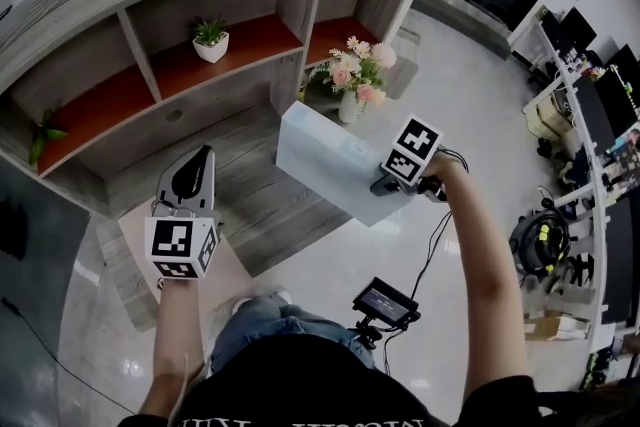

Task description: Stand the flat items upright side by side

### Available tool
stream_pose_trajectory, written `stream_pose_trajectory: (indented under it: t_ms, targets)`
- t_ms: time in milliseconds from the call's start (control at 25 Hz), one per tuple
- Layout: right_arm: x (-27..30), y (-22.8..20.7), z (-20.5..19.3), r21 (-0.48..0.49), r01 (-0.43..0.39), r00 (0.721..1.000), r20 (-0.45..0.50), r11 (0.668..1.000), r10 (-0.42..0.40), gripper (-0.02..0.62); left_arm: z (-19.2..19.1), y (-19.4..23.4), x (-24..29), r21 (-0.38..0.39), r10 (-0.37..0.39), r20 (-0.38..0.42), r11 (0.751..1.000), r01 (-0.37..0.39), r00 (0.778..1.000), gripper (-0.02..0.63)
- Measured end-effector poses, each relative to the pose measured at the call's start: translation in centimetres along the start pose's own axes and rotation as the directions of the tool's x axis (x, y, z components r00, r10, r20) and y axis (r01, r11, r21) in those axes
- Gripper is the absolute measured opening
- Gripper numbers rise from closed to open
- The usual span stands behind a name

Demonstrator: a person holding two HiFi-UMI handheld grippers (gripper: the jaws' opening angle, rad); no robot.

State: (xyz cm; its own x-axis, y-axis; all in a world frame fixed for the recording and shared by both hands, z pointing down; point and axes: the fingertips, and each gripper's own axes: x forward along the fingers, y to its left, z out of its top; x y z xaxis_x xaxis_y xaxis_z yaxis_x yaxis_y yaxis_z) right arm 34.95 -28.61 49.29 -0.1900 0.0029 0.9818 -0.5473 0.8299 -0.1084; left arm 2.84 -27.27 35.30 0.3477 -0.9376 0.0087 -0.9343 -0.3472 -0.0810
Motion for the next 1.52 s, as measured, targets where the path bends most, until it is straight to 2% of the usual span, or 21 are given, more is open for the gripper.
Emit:
stream_pose_trajectory:
  t_ms: [120, 240, 320, 400, 520, 880, 1120, 1240, 1280, 1320, 1520]
  targets:
    - [0.4, -0.7, -0.1, -0.049, 0.070, 0.997, -0.034, 0.996, -0.072, 0.344, 0.1, -0.1, 0.3, 0.002, 0.000, -0.001, 1.000, 0.000, 1.000, 0.012]
    - [0.3, -0.8, 0.3, -0.039, 0.057, 0.998, -0.026, 0.998, -0.058, 0.351, 0.3, 0.1, 0.6, 0.004, -0.001, 0.004, 1.000, 0.001, 1.000, 0.012]
    - [0.0, -0.9, 1.2, -0.024, 0.052, 0.999, 0.008, 0.998, -0.052, 0.381, 0.4, 0.4, 0.7, 0.002, 0.002, 0.006, 1.000, -0.002, 1.000, 0.012]
    - [-0.4, -1.2, 2.4, -0.025, 0.072, 0.997, 0.036, 0.997, -0.071, 0.396, 0.6, 0.8, 0.9, 0.000, 0.005, 0.007, 1.000, -0.005, 1.000, 0.012]
    - [-0.6, -1.3, 3.9, -0.060, 0.092, 0.996, 0.021, 0.994, -0.091, 0.402, 0.9, 1.4, 1.1, 0.003, 0.007, 0.005, 1.000, -0.007, 1.000, 0.012]
    - [0.4, 0.0, 11.3, -0.113, 0.057, 0.997, 0.051, 0.992, -0.052, 0.402, 1.2, 4.3, 0.9, 0.001, 0.035, -0.007, 0.999, -0.035, 0.999, 0.012]
    - [1.2, -0.2, 15.6, -0.049, 0.080, 0.989, 0.126, 0.996, -0.074, 0.402, 1.4, 5.0, 0.5, -0.009, 0.026, -0.001, 1.000, -0.026, 1.000, 0.012]
    - [2.7, -0.6, 15.7, -0.046, 0.147, 0.987, 0.069, 0.988, -0.144, 0.400, 1.1, 5.1, 0.3, -0.009, 0.017, -0.005, 1.000, -0.017, 1.000, 0.012]
    - [3.1, -0.6, 15.6, -0.047, 0.168, 0.985, 0.044, 0.985, -0.166, 0.388, 1.0, 5.2, 0.2, -0.011, 0.016, -0.006, 1.000, -0.016, 1.000, 0.012]
    - [3.5, -0.6, 15.5, -0.047, 0.181, 0.983, 0.028, 0.982, -0.180, 0.342, 1.0, 5.2, 0.1, -0.011, 0.014, -0.008, 1.000, -0.014, 1.000, 0.012]
    - [3.3, -0.1, 15.3, -0.048, 0.205, 0.979, 0.003, 0.978, -0.205, 0.313, 0.8, 5.3, -0.2, -0.004, 0.002, -0.010, 1.000, -0.002, 1.000, 0.012]
